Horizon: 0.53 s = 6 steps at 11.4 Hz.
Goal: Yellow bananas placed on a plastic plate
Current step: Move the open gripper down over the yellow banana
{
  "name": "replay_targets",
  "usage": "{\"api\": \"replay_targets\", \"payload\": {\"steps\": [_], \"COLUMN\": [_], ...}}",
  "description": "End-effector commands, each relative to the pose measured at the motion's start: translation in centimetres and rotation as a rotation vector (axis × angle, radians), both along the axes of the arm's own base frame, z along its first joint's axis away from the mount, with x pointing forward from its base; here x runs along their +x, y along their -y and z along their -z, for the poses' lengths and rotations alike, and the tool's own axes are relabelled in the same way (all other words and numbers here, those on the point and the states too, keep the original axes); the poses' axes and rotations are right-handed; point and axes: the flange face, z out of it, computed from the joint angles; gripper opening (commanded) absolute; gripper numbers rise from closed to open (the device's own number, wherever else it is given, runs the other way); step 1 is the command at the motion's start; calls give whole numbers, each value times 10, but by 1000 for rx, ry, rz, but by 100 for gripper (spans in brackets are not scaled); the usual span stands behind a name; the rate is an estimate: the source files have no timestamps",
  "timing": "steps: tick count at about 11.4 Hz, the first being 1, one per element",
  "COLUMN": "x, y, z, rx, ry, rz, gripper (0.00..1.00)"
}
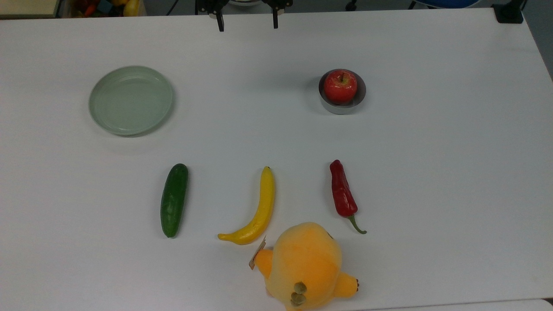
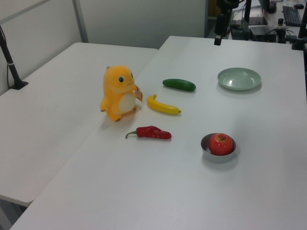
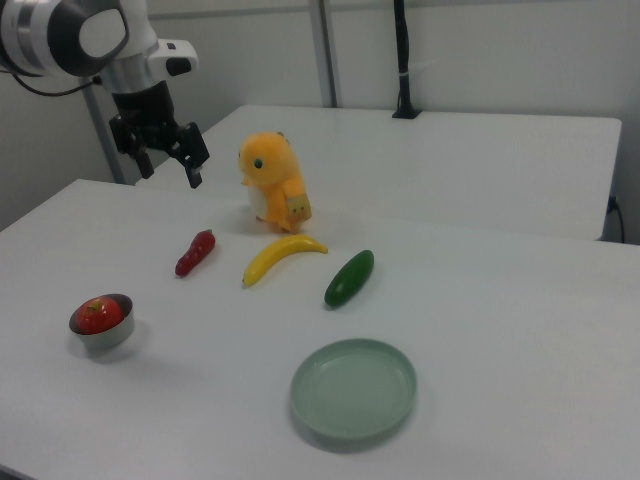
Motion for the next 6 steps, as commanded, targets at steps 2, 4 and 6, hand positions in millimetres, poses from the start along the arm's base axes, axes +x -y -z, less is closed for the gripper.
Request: {"api": "replay_targets", "payload": {"steps": [2,4,6], "x": [56,79,97], "y": [-5,-6,-10], "z": [22,46,86], "rx": [4,-1,-7], "ry": [-18,-39,-81], "rz": [9,15,14], "gripper": [100,100,100]}}
